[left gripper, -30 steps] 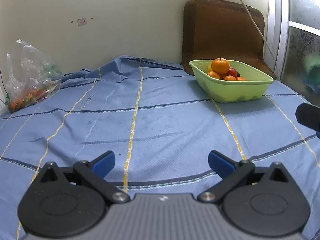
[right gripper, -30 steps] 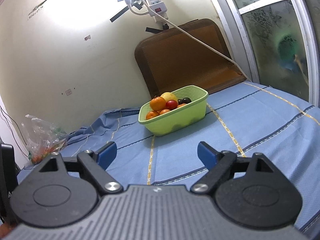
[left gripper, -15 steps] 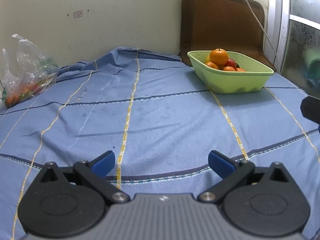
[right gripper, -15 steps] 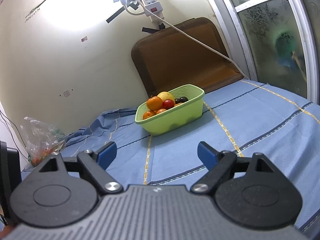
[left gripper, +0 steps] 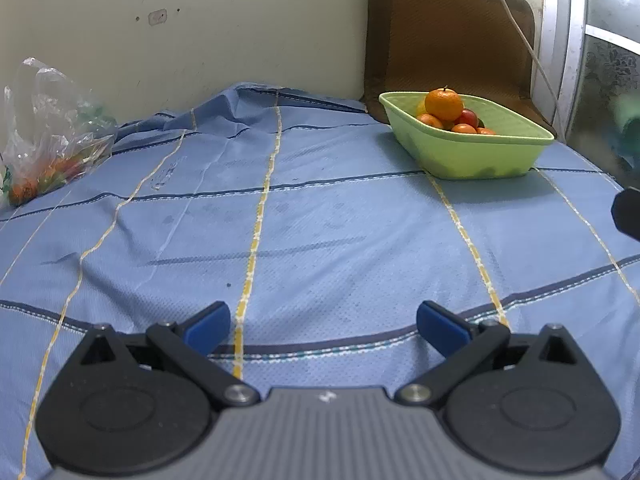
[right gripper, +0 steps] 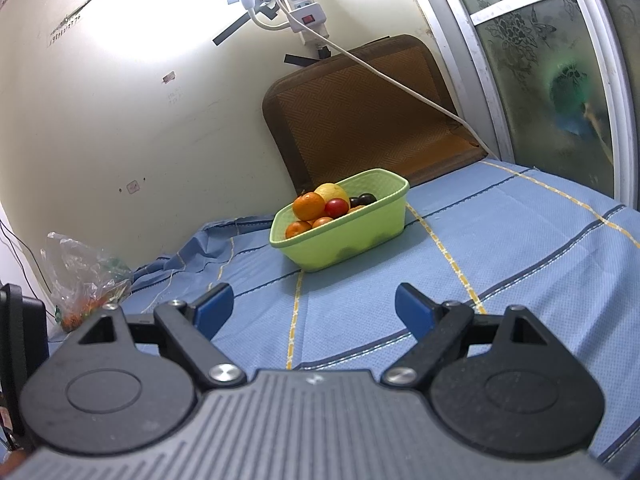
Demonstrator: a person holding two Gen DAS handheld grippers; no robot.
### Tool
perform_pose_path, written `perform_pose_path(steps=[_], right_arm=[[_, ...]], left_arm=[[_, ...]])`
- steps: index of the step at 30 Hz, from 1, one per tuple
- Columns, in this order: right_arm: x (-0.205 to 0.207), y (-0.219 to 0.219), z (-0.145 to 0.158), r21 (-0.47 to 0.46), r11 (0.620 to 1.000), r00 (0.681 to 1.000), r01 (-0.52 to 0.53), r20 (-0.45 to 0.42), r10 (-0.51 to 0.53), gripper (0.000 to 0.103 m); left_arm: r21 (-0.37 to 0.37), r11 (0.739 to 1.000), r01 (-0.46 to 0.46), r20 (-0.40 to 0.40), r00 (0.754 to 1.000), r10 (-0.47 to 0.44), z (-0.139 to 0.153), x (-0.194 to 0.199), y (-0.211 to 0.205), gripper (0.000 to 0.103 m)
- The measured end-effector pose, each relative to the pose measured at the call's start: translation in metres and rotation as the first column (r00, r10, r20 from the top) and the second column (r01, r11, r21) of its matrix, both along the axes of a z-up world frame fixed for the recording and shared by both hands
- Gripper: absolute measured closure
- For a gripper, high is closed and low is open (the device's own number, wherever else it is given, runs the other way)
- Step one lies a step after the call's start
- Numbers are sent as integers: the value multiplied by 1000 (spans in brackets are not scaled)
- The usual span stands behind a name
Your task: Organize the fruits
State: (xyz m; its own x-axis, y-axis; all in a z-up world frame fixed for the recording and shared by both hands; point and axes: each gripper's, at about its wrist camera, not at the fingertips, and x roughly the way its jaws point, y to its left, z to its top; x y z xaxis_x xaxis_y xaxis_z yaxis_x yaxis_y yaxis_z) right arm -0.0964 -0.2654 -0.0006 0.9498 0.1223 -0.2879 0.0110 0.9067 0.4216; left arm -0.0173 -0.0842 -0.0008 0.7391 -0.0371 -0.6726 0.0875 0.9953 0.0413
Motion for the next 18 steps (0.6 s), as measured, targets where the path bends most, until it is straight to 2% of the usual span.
perform_pose_path(steps=[5, 18], right_arm=[[-1, -1, 0, 3, 1000, 1000, 5, 7, -5, 13], [-1, 2, 2, -24, 1000, 1000, 2, 18, -2, 13]], left_arm=[[-2, 1000, -4, -15, 1000, 4, 0, 2, 0, 0], [13, 1000, -12, 16, 1000, 12, 4, 1, 3, 0]])
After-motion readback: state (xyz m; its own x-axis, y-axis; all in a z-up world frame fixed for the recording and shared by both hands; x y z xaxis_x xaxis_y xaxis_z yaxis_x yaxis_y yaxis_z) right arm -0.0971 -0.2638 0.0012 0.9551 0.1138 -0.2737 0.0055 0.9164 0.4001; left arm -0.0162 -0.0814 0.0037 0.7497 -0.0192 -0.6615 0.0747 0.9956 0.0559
